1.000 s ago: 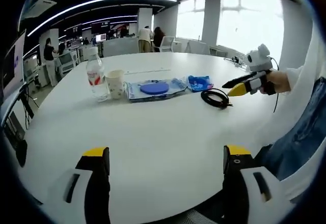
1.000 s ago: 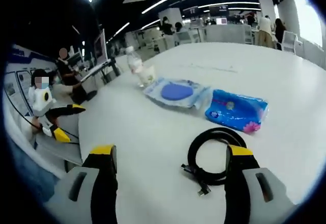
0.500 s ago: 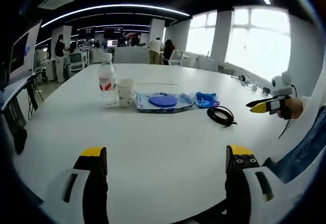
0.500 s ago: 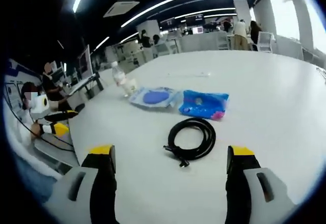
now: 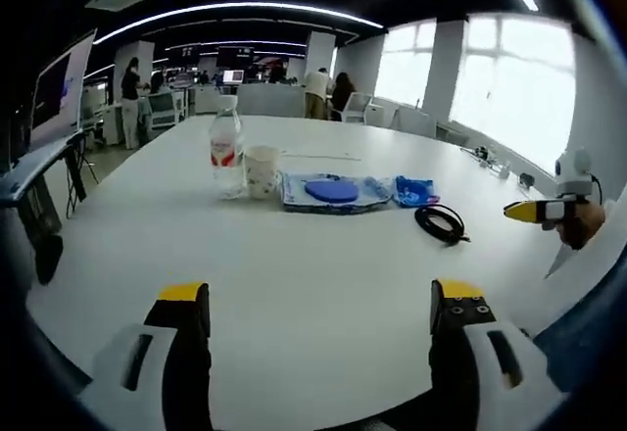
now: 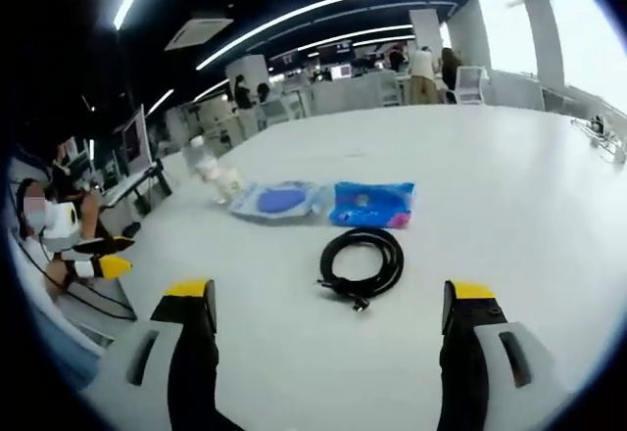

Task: Arrange the tabletop items into an orderly group along one side of the table until the central work area is clear of visible clutter.

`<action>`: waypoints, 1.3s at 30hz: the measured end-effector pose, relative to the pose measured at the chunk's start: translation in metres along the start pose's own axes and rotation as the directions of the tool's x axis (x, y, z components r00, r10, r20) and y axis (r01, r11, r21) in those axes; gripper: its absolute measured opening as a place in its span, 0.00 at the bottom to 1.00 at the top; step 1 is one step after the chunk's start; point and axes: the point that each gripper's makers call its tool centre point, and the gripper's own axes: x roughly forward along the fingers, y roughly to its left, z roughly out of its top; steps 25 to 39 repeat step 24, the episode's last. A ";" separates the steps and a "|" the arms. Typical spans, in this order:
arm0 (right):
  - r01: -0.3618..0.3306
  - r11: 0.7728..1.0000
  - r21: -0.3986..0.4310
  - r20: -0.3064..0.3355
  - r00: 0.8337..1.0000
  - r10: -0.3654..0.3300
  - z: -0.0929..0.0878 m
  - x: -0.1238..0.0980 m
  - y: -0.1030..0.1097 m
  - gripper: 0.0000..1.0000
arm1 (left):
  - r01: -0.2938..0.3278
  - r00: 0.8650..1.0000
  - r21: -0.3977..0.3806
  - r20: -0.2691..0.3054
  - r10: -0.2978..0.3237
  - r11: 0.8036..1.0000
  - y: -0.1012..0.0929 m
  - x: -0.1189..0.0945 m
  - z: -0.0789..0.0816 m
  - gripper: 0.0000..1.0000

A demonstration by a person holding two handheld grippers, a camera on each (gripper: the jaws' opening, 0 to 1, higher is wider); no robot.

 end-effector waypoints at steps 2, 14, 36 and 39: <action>0.021 1.000 0.016 -0.005 1.000 -0.021 -0.005 0.000 0.002 0.95 | -0.017 1.000 0.002 0.020 0.017 1.000 0.004 -0.002 0.004 0.97; 0.077 0.996 0.041 -0.003 0.997 -0.077 -0.005 -0.007 0.018 0.96 | -0.060 0.998 -0.113 0.023 0.063 0.992 0.034 -0.005 0.006 0.99; 0.050 0.998 0.046 -0.022 0.999 -0.049 -0.015 -0.011 0.026 0.92 | -0.065 0.998 -0.140 -0.030 0.062 0.988 0.038 -0.004 -0.006 1.00; 0.050 0.998 0.046 -0.022 0.999 -0.049 -0.015 -0.011 0.026 0.92 | -0.065 0.998 -0.140 -0.030 0.062 0.988 0.038 -0.004 -0.006 1.00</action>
